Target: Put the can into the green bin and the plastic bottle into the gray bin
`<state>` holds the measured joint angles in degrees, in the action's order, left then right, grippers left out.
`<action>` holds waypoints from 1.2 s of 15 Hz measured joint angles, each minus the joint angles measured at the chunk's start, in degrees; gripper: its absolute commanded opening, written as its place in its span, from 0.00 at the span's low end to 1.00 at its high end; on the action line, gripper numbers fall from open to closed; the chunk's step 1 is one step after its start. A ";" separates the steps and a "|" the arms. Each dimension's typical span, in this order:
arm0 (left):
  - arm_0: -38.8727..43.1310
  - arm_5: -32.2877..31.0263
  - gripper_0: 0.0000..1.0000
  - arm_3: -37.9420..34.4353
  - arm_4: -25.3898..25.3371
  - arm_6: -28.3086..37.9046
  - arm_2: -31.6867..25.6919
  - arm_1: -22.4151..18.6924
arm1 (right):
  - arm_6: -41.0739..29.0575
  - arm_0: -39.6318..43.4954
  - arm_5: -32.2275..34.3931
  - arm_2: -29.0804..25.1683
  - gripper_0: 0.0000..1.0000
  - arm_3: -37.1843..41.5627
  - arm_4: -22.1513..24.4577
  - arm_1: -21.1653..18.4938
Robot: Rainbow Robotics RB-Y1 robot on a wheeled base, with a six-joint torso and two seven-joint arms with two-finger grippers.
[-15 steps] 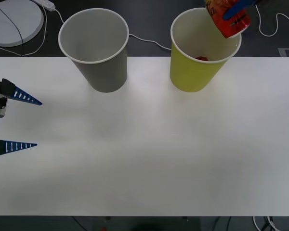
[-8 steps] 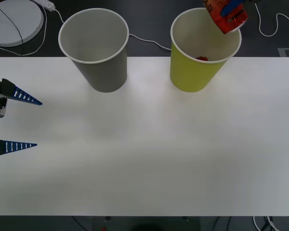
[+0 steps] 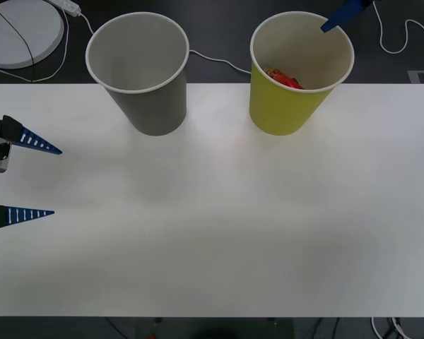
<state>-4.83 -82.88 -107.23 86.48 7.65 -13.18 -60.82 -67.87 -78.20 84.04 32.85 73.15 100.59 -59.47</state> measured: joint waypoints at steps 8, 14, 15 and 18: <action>0.00 0.00 1.00 0.00 0.00 0.00 0.00 0.00 | 3.51 7.81 0.19 -3.51 1.00 12.71 -13.12 -10.88; 0.00 0.00 1.00 0.00 0.00 0.00 0.00 0.00 | 10.64 23.53 0.00 -17.51 1.00 23.95 -19.63 -16.71; 0.00 0.00 1.00 0.00 0.00 0.00 0.00 0.00 | 13.01 27.19 -0.01 -20.60 1.00 25.15 -20.78 -17.00; 0.00 0.00 1.00 0.00 0.00 0.00 0.00 0.00 | 20.19 36.70 -0.06 -28.58 1.00 28.08 -23.23 -17.24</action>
<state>-4.83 -82.88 -107.23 86.48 7.65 -13.18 -60.82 -47.68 -41.50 83.99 4.26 101.24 77.36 -76.72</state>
